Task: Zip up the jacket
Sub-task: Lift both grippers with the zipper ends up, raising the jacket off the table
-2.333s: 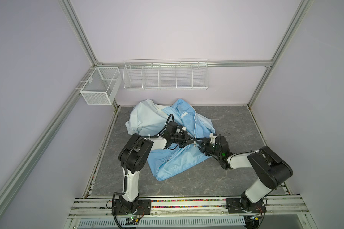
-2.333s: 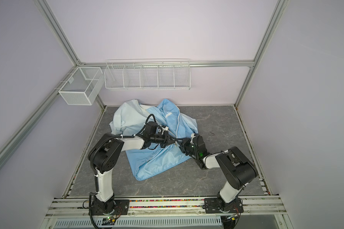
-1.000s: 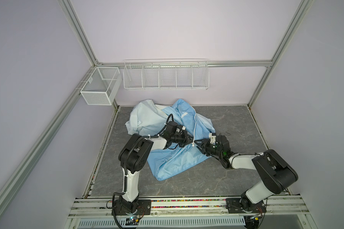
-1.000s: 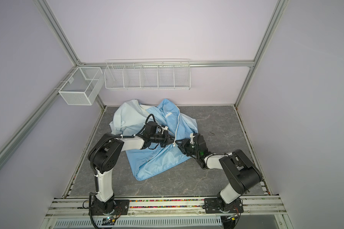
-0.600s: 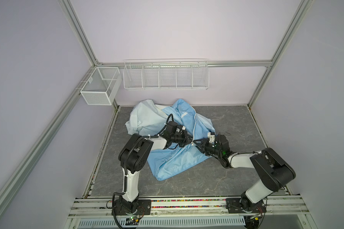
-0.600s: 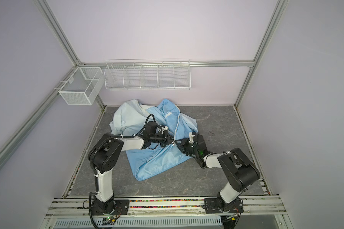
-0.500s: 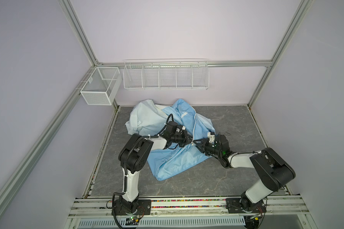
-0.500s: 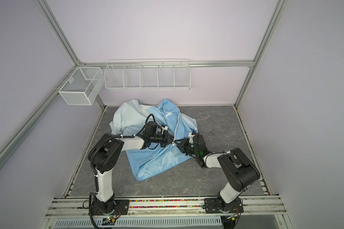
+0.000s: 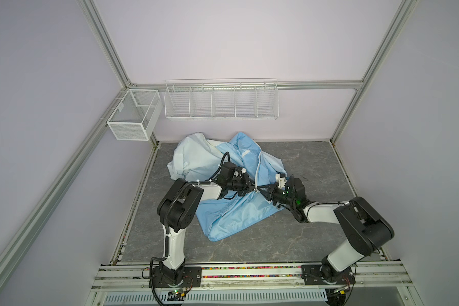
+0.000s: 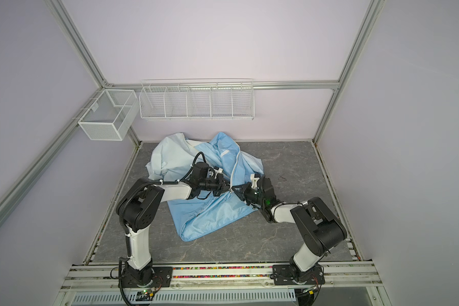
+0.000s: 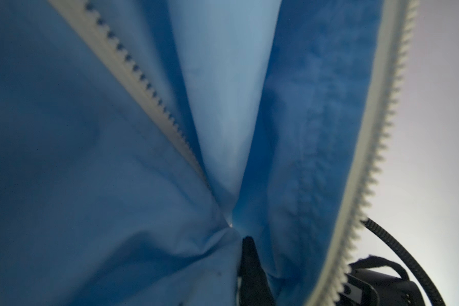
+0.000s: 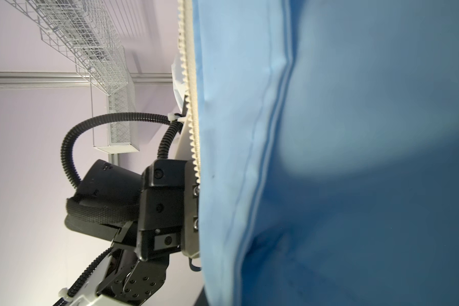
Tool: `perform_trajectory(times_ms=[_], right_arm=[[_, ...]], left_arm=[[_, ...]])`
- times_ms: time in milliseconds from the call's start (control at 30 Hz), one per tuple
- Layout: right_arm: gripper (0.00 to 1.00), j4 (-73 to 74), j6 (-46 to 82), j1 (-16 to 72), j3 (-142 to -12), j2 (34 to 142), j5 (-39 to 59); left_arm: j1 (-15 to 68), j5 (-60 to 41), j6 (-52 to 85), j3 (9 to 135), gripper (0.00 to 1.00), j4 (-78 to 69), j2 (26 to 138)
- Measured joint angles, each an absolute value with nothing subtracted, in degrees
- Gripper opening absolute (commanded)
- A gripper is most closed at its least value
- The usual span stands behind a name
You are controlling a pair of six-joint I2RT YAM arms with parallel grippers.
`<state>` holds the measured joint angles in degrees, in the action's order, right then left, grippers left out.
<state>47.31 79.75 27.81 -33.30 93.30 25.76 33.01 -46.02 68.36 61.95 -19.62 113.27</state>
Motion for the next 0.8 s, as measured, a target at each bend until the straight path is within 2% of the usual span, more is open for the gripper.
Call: perform_trajectory(times_ms=[200,433,633,800], right_arm=[[0.06,42.9,77.3,25.8,-38.9,93.3,29.2],[0.06,24.2,66.0,24.7,-48.8,88.8,29.8],[0.06,13.5,54.1,23.7,-56.7,85.1,28.2],[0.06,10.5,46.8,22.6,-60.5,84.9,27.9]], left_arm=[[29.6,-43.4,66.3,58.5,0.0,-14.4,106.4],[26.9,-39.2,58.0,58.1,0.0,-0.6,96.4],[26.9,-31.3,47.3,64.8,0.0,15.2,89.5],[26.7,-23.7,37.8,72.1,0.0,22.7,84.2]])
